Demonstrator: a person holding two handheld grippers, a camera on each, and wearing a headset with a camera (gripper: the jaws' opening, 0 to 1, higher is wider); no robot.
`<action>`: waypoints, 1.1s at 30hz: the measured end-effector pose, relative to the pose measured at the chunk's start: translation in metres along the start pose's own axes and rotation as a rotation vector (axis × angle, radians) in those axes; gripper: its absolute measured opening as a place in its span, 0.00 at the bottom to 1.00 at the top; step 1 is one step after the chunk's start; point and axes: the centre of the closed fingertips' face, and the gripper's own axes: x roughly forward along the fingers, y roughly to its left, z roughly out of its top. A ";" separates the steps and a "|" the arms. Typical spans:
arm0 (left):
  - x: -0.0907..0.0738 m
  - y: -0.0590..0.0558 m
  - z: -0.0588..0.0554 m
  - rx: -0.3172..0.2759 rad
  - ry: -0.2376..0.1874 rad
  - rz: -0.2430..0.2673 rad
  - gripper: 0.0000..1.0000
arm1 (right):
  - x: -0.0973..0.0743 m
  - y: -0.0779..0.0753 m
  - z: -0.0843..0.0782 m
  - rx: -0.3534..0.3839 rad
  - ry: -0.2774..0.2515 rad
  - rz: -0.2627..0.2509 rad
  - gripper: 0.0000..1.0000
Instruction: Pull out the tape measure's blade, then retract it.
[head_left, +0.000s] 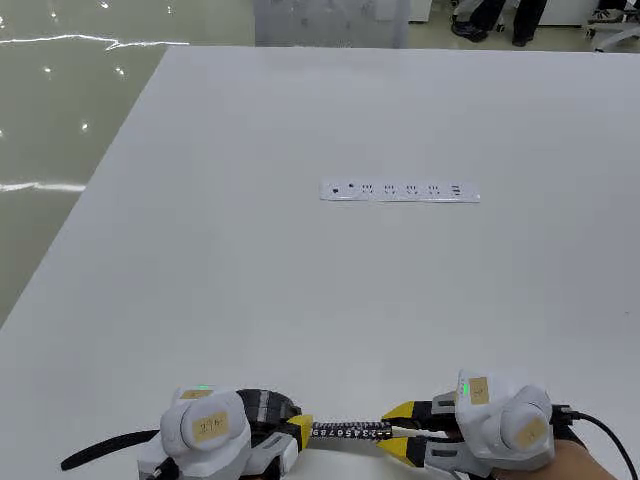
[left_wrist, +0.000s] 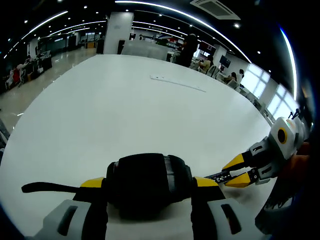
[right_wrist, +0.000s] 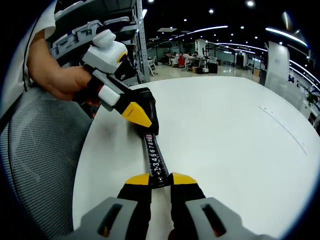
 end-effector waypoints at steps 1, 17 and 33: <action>0.000 -0.001 0.000 0.003 -0.001 0.003 0.65 | 0.000 0.000 0.000 -0.001 0.001 -0.001 0.12; 0.000 0.001 0.001 0.000 0.010 0.001 0.62 | 0.001 -0.001 -0.001 0.006 0.003 -0.009 0.12; -0.001 0.002 0.001 -0.031 0.003 -0.022 0.62 | 0.001 0.000 -0.003 0.042 -0.020 -0.008 0.12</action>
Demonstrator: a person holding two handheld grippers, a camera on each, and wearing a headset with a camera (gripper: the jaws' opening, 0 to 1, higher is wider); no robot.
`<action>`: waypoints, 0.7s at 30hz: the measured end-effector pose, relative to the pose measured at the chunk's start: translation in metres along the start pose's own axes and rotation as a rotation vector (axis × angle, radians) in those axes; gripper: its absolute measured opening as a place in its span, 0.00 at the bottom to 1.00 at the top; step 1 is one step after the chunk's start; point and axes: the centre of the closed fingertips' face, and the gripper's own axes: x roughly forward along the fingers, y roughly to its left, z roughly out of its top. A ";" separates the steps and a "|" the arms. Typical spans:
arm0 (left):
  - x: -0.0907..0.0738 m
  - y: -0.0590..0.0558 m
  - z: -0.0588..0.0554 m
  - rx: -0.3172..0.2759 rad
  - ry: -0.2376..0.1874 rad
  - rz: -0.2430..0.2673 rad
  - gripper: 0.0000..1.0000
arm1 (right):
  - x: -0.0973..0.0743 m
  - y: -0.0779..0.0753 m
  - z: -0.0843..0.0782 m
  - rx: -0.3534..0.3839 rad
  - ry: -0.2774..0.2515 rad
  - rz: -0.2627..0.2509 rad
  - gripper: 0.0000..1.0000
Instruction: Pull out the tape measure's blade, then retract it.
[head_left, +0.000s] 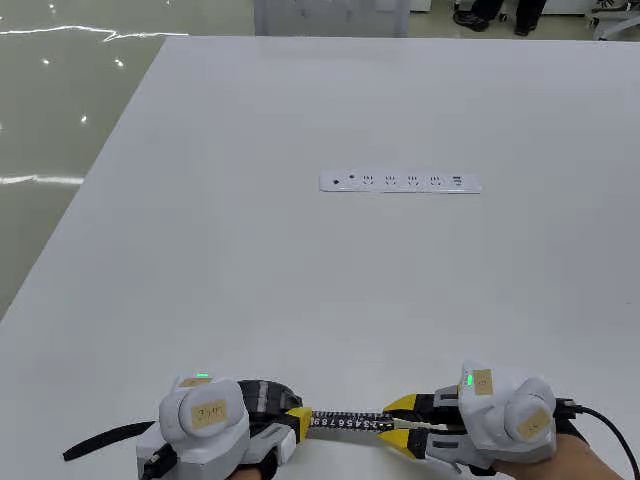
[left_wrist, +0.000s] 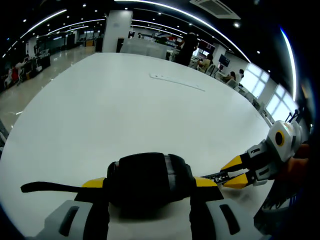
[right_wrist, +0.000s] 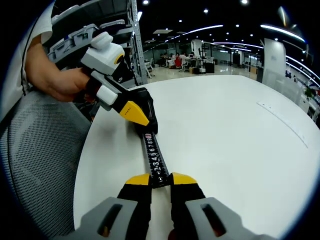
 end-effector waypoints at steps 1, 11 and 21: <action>0.000 0.000 0.000 0.000 -0.002 0.001 0.62 | 0.000 0.000 0.000 0.001 -0.001 -0.002 0.12; 0.001 -0.001 0.001 0.043 -0.029 0.039 0.64 | 0.002 0.001 -0.003 0.003 0.001 -0.012 0.12; 0.002 -0.001 0.001 0.053 -0.025 0.062 0.62 | 0.001 -0.001 -0.004 0.009 -0.009 -0.029 0.12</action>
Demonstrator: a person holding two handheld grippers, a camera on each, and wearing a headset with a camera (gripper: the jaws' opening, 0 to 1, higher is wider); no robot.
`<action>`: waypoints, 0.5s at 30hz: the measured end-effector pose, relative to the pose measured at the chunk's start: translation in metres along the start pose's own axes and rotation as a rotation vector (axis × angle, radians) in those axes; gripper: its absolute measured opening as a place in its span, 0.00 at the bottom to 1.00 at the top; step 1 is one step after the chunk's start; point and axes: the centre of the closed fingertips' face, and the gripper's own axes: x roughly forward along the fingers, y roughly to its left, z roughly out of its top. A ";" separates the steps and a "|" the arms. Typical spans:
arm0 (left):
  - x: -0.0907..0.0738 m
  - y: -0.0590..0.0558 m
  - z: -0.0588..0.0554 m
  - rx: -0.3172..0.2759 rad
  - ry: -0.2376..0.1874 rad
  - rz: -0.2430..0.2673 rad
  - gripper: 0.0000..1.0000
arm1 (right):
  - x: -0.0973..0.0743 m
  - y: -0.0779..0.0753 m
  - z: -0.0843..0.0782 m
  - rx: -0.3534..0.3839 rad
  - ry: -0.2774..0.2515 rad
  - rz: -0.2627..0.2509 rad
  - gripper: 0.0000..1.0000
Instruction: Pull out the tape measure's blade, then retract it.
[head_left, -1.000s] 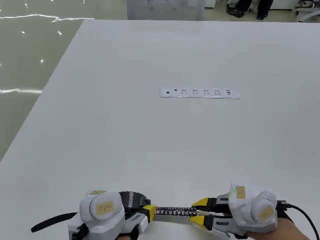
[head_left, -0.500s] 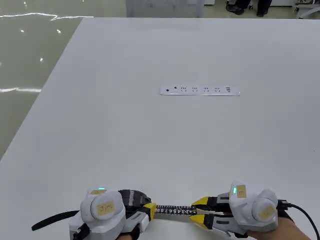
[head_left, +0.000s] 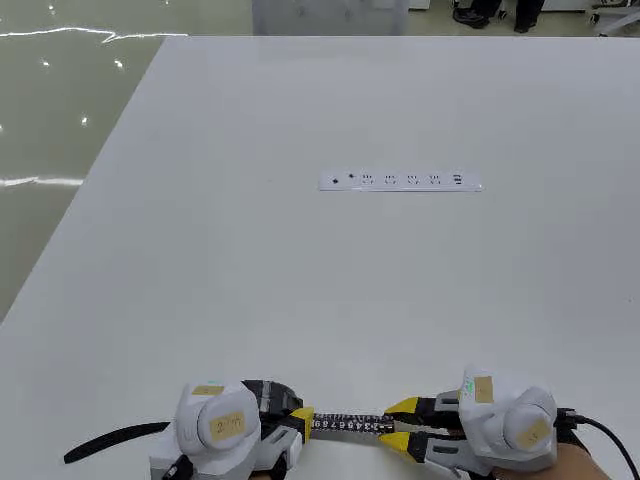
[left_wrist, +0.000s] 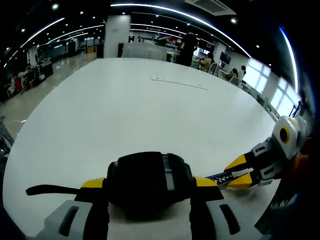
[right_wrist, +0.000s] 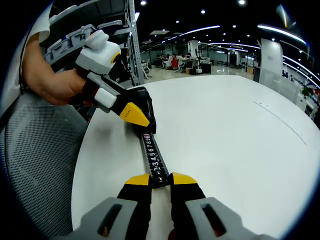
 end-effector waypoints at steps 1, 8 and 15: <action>0.001 0.000 -0.001 0.013 0.007 0.001 0.61 | 0.000 0.000 0.004 0.005 -0.027 -0.004 0.12; 0.000 0.001 -0.001 -0.006 0.010 -0.002 0.61 | 0.007 0.001 0.008 -0.003 -0.019 0.000 0.12; 0.000 0.001 -0.001 -0.012 0.017 -0.007 0.61 | 0.017 0.004 0.013 -0.006 -0.027 0.014 0.12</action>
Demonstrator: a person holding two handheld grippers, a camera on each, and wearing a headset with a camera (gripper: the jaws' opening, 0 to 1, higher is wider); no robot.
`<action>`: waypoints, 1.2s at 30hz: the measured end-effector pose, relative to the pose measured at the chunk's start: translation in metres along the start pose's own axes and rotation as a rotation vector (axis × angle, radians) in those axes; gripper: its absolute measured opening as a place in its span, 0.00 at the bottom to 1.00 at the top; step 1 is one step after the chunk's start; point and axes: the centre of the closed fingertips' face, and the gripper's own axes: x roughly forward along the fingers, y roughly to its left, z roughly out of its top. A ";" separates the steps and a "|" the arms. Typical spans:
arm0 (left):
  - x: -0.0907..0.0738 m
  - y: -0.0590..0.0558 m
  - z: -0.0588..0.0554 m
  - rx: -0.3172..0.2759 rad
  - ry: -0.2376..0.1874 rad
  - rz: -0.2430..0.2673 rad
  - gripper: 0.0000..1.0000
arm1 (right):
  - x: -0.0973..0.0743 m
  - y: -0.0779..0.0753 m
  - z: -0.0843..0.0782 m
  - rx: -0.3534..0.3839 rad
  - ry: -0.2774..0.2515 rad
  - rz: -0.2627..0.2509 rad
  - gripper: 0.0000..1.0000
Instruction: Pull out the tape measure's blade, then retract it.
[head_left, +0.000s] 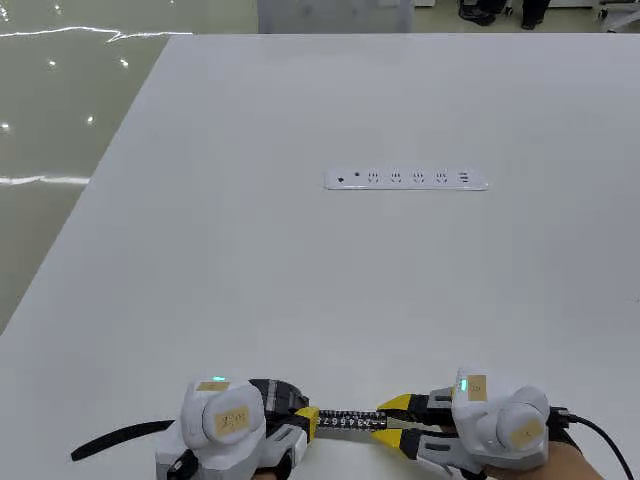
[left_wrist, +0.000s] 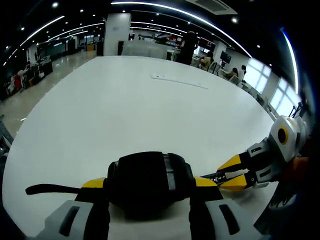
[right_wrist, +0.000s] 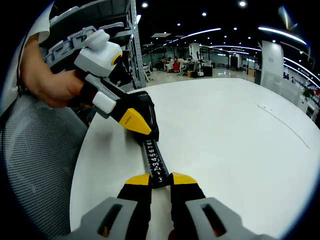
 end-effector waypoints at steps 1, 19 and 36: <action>0.000 0.000 0.000 -0.001 0.001 0.000 0.61 | 0.002 0.001 0.002 0.000 -0.003 0.003 0.12; -0.002 0.001 -0.001 -0.030 0.018 -0.022 0.61 | 0.026 0.008 0.016 0.010 -0.037 0.028 0.11; -0.001 0.002 -0.002 -0.054 0.014 -0.025 0.61 | 0.042 0.011 0.019 0.012 -0.037 0.043 0.09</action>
